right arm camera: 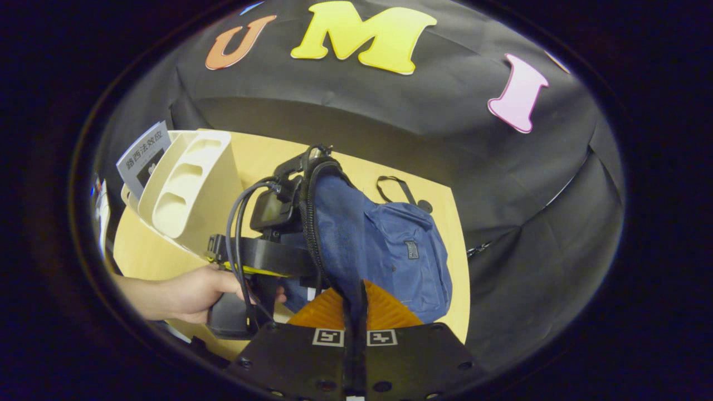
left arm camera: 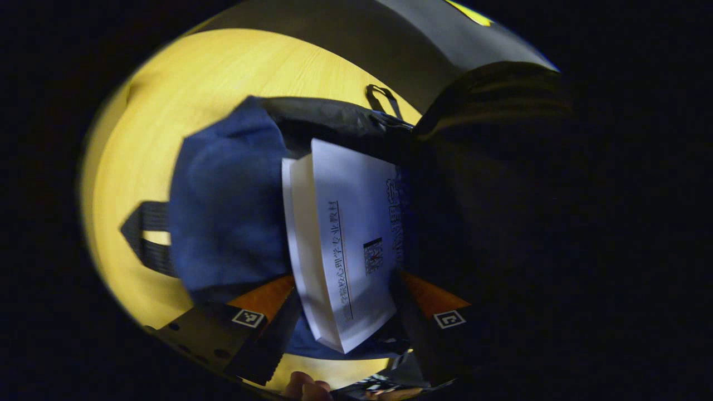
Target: Open the schoolbag, grab two books from the bookshelf and put them into the schoolbag.
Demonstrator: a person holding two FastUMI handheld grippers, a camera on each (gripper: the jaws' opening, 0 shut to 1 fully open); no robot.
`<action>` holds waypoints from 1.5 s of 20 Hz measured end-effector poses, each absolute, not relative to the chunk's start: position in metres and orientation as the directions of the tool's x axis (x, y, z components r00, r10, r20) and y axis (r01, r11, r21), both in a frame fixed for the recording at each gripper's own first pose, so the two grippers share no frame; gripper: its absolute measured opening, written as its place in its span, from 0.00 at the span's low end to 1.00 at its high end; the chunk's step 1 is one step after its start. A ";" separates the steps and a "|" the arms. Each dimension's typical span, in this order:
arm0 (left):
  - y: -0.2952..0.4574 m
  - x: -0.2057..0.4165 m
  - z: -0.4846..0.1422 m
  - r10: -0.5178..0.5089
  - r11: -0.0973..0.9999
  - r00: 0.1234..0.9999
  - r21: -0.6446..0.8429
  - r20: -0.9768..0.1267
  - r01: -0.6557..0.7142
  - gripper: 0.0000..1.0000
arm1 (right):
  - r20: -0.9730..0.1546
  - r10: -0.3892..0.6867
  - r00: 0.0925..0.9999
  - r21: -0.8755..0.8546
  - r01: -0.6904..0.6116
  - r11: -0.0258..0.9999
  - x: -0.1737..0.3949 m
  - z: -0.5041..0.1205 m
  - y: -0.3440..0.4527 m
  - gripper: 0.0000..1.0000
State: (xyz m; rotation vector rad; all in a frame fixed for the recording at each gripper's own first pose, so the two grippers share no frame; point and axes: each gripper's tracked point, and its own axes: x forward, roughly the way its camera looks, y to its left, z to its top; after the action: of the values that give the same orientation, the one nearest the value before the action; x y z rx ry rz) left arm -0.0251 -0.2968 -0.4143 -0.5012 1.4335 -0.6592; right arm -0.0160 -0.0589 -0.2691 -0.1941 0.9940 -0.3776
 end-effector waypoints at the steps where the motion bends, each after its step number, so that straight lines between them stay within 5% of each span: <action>1: -0.288 -0.019 -0.411 -0.652 0.754 0.035 -0.644 -0.757 0.130 0.95 | -0.778 -0.393 0.490 -0.321 0.227 0.919 -0.017 -0.269 -0.060 0.02; 8: -0.241 0.011 -0.366 -0.567 0.820 0.239 -0.512 -0.788 0.256 0.97 | -0.760 -0.392 0.519 -0.295 0.263 0.919 -0.023 -0.255 -0.068 0.00; 13: -0.193 0.060 -0.260 -0.527 0.842 0.609 -0.270 -0.593 0.466 0.97 | -0.748 -0.400 0.529 -0.279 0.296 0.913 -0.029 -0.249 -0.074 0.02; 17: -0.129 0.104 -0.159 -0.415 0.899 0.849 -0.003 -0.327 0.438 0.97 | -0.745 -0.397 0.536 -0.267 0.307 0.914 -0.030 -0.248 -0.070 0.00; 23: -0.030 0.096 -0.087 -0.295 0.955 0.927 -0.047 -0.230 0.292 1.00 | -0.745 -0.388 0.543 -0.251 0.311 0.917 -0.030 -0.250 -0.064 0.00; 30: 0.111 0.092 -0.114 -0.145 0.989 0.879 -0.046 -0.454 0.139 0.96 | -0.745 -0.393 0.539 -0.250 0.320 0.914 -0.035 -0.240 -0.078 0.00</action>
State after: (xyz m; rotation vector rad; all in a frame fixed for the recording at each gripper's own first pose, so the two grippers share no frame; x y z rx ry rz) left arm 0.0924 0.1106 -0.1136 -0.0124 0.4746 -0.1477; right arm -0.0355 -0.0781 -0.2405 -0.0875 0.9075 -0.4244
